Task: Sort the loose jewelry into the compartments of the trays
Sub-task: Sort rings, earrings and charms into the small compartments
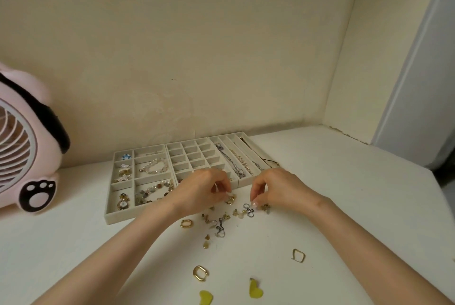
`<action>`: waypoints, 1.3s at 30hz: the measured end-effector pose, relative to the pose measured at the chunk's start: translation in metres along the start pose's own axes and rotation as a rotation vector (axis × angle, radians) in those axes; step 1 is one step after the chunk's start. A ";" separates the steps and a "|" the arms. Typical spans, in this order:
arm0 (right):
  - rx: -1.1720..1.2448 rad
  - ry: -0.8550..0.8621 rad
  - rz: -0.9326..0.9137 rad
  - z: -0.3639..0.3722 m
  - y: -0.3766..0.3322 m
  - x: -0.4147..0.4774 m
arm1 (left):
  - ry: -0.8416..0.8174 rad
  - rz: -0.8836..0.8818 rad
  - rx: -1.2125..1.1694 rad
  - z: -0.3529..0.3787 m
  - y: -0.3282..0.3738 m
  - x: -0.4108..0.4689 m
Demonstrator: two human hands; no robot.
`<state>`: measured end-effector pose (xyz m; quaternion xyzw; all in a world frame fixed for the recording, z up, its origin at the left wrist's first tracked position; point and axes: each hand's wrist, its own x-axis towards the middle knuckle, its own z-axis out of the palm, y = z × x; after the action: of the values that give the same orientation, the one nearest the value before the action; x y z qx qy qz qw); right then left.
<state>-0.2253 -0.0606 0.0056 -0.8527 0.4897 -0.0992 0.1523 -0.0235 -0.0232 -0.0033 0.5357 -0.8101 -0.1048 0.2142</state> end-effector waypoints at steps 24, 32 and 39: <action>0.512 0.234 0.008 0.007 0.008 0.006 | -0.176 -0.072 -0.062 -0.017 -0.002 0.001; 0.497 0.294 -0.047 -0.007 0.002 0.023 | 0.137 -0.207 -0.172 -0.032 -0.037 0.054; 0.473 0.318 -0.030 -0.002 0.004 0.046 | 0.076 -0.313 -0.002 -0.017 -0.062 0.092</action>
<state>-0.2059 -0.1024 0.0069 -0.7742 0.4581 -0.3457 0.2668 0.0048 -0.1316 0.0084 0.6586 -0.7080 -0.1175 0.2263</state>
